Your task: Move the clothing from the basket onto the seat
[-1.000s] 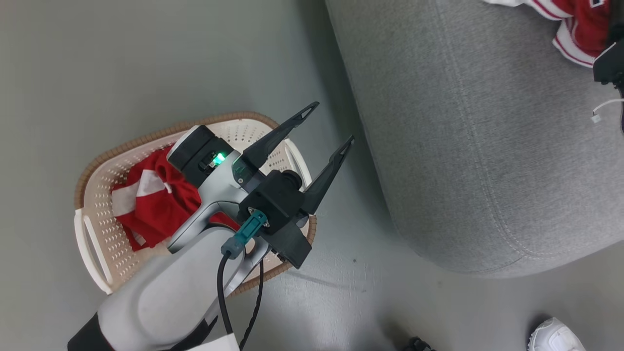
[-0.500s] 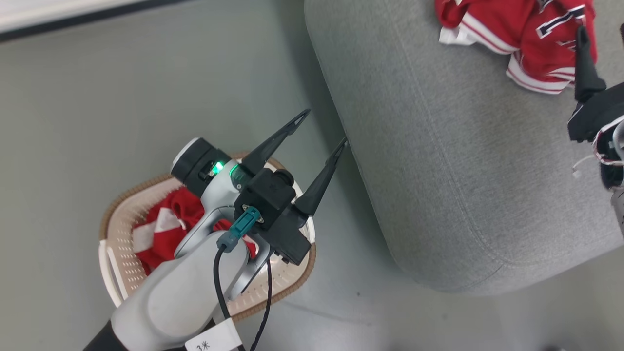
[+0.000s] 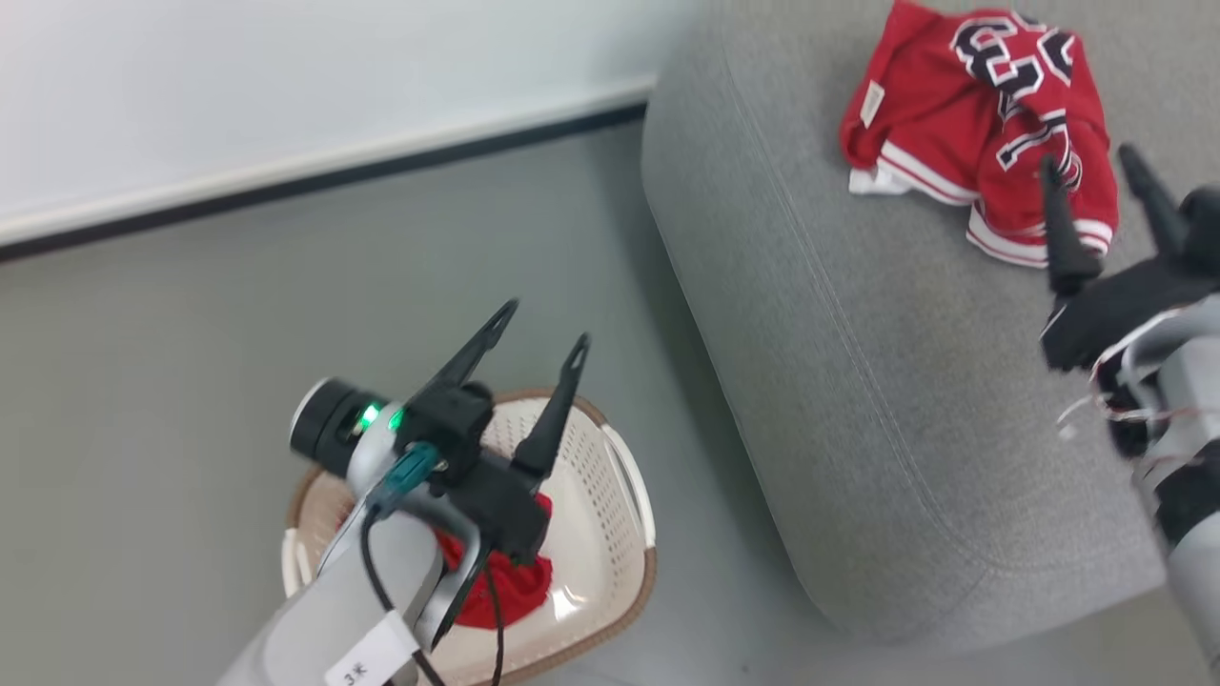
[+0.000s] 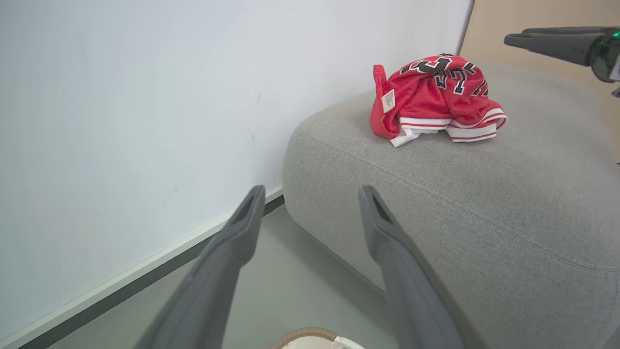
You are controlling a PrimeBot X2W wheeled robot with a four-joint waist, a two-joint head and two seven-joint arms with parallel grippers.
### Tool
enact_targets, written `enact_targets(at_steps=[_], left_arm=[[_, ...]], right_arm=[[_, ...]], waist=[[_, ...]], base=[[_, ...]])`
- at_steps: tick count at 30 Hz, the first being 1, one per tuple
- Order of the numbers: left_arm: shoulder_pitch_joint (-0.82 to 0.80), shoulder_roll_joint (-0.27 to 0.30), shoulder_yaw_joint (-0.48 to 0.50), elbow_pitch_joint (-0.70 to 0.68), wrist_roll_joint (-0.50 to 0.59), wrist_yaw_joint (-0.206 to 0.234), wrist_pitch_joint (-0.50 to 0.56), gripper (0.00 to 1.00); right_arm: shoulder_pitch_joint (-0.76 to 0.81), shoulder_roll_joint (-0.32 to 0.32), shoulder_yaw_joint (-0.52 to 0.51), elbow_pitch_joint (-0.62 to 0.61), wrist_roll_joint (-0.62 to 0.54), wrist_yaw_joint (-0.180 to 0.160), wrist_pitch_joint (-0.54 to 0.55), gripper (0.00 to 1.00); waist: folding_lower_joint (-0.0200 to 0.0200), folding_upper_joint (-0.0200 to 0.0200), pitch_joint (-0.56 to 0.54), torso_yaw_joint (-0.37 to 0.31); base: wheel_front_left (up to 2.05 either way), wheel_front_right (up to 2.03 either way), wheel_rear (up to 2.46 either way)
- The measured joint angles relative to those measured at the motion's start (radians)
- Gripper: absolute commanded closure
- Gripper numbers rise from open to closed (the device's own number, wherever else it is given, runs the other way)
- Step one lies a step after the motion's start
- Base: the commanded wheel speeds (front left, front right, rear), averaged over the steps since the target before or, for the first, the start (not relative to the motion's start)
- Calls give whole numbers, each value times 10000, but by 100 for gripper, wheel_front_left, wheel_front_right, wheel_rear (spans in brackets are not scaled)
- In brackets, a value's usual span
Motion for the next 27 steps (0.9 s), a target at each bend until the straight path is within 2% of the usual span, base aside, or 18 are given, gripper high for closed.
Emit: enact_targets(at_steps=[6,13,27], left_arm=[[1004,138,583,282,-391,178,-8,0],[2417,347,1344,343,-874,359,-8,0],[4921,717,2533,-863,-903,614,-8,0]], right_arm=[[1293,366,-109,-869,84,-15,0,0],[3060,761,-75,-1979,77,-282,0,0],[6447,1127,-42,-4905,-167,-1252,2,0]], waist=[[1,0,-854,375],[1,0,-1879,821],[1,0,-3448,1674]], base=[[0,0,0],[0,0,0],[0,0,0]])
